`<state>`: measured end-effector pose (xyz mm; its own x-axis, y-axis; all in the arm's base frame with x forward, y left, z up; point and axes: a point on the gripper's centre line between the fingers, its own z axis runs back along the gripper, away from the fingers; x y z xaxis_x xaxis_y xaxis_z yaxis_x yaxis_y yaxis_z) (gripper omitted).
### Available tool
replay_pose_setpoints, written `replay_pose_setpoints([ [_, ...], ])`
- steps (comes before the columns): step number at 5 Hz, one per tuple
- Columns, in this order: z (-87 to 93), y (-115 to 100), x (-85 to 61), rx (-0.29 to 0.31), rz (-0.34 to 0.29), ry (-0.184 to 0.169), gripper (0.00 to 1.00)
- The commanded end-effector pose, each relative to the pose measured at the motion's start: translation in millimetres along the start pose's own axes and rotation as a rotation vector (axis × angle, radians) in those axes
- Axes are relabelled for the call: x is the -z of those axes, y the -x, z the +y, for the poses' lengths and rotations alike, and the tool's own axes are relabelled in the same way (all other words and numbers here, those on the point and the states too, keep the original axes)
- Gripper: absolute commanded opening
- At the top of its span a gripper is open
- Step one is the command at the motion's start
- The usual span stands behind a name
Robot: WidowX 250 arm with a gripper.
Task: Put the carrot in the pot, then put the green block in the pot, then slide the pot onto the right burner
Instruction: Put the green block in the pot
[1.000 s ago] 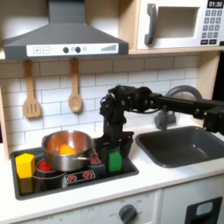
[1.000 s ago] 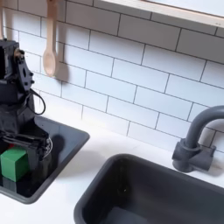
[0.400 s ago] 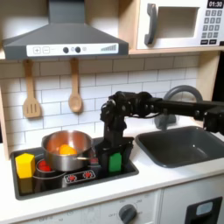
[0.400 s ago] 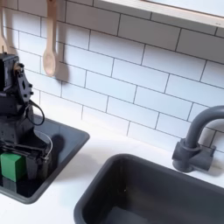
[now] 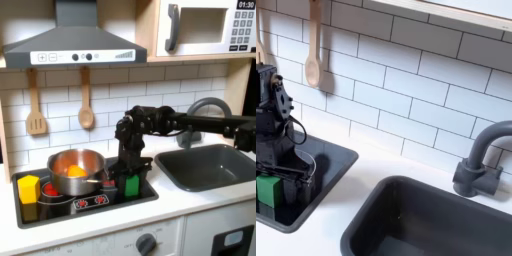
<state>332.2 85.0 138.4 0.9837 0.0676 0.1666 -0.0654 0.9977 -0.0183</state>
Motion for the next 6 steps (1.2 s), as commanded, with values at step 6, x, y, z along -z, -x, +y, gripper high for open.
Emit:
replay_pose_setpoints([
  [6, 12.8, -42.1, -62.6, -0.021, -0.142, 0.021, 0.00],
])
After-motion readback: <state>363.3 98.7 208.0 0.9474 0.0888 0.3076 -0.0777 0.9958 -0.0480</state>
